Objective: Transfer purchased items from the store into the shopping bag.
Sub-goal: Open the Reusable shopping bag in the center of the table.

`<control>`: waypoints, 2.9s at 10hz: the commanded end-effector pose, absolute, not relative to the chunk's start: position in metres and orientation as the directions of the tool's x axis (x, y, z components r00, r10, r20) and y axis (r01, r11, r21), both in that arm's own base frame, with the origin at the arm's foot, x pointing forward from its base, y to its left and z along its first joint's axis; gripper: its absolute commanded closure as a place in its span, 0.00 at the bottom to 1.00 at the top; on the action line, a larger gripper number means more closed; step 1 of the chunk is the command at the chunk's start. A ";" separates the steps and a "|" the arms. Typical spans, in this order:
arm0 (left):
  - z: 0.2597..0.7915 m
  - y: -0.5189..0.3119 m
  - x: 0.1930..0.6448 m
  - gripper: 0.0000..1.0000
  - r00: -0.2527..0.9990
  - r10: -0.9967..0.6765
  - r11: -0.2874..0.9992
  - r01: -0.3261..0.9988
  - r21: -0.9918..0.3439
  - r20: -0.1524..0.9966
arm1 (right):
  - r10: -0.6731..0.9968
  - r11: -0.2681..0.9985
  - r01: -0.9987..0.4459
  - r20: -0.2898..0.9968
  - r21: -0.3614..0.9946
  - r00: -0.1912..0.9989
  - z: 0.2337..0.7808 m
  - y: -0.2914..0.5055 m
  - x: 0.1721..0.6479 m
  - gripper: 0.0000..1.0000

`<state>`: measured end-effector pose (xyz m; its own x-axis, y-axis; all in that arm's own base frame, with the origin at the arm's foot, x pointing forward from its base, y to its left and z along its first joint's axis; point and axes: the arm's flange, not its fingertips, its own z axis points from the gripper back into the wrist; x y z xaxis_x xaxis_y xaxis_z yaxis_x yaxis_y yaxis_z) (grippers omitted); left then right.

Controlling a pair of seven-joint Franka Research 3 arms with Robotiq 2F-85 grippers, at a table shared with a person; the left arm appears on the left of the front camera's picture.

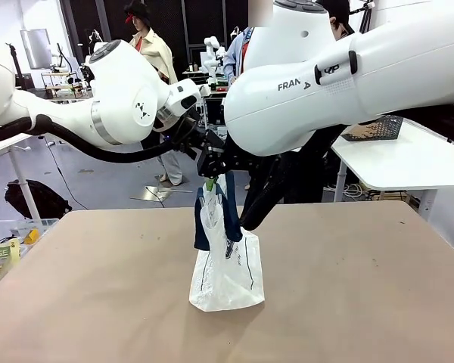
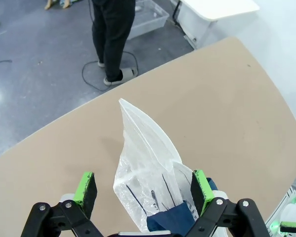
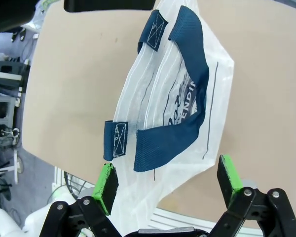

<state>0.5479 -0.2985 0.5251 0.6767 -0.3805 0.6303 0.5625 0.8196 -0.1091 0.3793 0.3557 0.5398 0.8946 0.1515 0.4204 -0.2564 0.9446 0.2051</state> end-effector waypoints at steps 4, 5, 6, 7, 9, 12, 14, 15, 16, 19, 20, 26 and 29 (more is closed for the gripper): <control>0.516 -0.307 0.549 0.00 0.704 -0.412 0.821 0.562 -0.100 0.578 | 0.132 0.960 -0.217 0.399 0.176 0.907 0.533 0.366 0.382 0.00; 0.515 -0.307 0.550 0.00 0.708 -0.414 0.825 0.558 -0.093 0.572 | 0.135 0.961 -0.217 0.395 0.171 0.909 0.531 0.367 0.382 0.00; 0.514 -0.308 0.551 0.00 0.711 -0.417 0.827 0.556 -0.088 0.566 | 0.135 0.964 -0.213 0.393 0.162 0.910 0.529 0.367 0.383 0.00; 0.513 -0.308 0.551 0.00 0.713 -0.418 0.828 0.553 -0.086 0.563 | 0.137 0.965 -0.212 0.388 0.157 0.911 0.527 0.367 0.384 0.00; 0.512 -0.309 0.550 0.00 0.715 -0.424 0.826 0.557 -0.085 0.556 | 0.134 0.965 -0.208 0.380 0.160 0.915 0.524 0.367 0.384 0.00; 0.510 -0.311 0.549 0.00 0.717 -0.433 0.823 0.562 -0.085 0.546 | 0.150 0.967 -0.214 0.365 0.140 0.919 0.515 0.373 0.385 0.00; 0.510 -0.310 0.549 0.21 0.715 -0.432 0.821 0.564 -0.090 0.550 | 0.159 0.967 -0.220 0.365 0.130 0.917 0.512 0.374 0.384 0.19; 0.509 -0.310 0.549 0.40 0.716 -0.431 0.820 0.564 -0.091 0.549 | 0.160 0.967 -0.220 0.363 0.132 0.918 0.511 0.373 0.384 0.38; 0.508 -0.311 0.549 0.59 0.717 -0.436 0.817 0.569 -0.094 0.544 | 0.158 0.967 -0.218 0.362 0.132 0.919 0.511 0.373 0.384 0.57; 0.507 -0.311 0.550 1.00 0.721 -0.453 0.812 0.576 -0.091 0.524 | 0.155 0.969 -0.213 0.360 0.128 0.920 0.510 0.372 0.384 1.00; 0.507 -0.310 0.550 1.00 0.721 -0.456 0.812 0.576 -0.088 0.522 | 0.156 0.969 -0.213 0.360 0.124 0.920 0.510 0.372 0.385 1.00; 0.508 -0.279 0.552 1.00 0.737 -0.442 0.843 0.536 -0.044 0.511 | 0.123 0.983 -0.164 0.359 0.086 0.925 0.508 0.365 0.387 1.00; 0.515 -0.222 0.546 1.00 0.762 -0.431 0.881 0.471 0.044 0.484 | 0.088 0.993 -0.110 0.381 0.036 0.921 0.506 0.362 0.388 1.00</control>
<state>0.5583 -0.2383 0.5099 0.7435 -0.4398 0.5037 0.5140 0.8577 -0.0099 0.3879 0.3543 0.5063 0.9200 0.1191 0.3733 -0.1618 0.9832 0.0851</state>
